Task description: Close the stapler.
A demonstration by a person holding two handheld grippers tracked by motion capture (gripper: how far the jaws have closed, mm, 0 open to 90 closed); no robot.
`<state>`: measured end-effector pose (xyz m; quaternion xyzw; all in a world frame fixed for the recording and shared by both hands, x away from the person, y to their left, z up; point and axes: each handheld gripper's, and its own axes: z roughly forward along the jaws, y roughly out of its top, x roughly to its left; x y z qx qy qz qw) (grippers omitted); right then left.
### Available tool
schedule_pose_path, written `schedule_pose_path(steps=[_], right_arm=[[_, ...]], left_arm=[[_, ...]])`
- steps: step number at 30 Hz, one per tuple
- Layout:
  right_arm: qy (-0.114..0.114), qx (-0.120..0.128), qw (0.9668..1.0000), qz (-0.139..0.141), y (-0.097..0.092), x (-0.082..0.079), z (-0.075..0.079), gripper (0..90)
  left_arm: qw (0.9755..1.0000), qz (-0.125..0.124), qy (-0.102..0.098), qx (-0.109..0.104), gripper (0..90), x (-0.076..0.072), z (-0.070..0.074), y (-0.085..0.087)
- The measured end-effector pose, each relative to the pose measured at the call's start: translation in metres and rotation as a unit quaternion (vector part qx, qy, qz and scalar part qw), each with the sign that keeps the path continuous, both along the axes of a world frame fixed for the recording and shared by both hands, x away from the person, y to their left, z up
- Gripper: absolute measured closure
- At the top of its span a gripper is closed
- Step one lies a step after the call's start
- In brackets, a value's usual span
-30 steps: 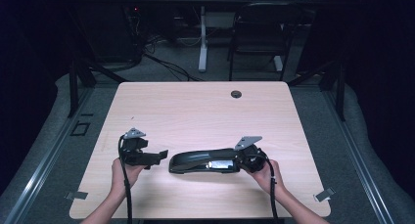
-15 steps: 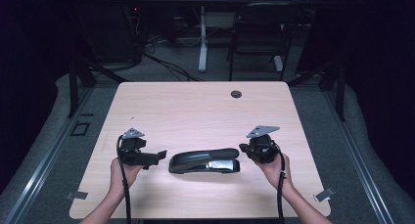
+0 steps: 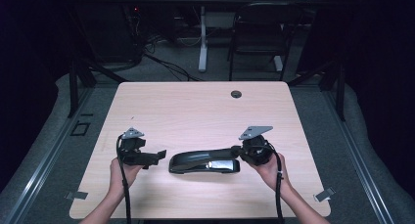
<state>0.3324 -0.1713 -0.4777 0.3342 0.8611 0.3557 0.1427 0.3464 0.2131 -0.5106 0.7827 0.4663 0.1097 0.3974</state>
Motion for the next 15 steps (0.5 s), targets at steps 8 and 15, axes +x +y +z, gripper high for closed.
schedule_pose_path(steps=[8,15], right_arm=[[0.020,-0.028,0.9994,-0.002,0.001,0.003,-0.011,90.0],[0.029,-0.035,0.9990,-0.004,0.002,0.005,-0.014,90.0]], left_arm=[[1.0000,-0.005,0.000,0.001,1.1,0.000,0.001,0.000],[1.0000,-0.006,0.004,0.000,0.7,0.000,0.000,-0.001]])
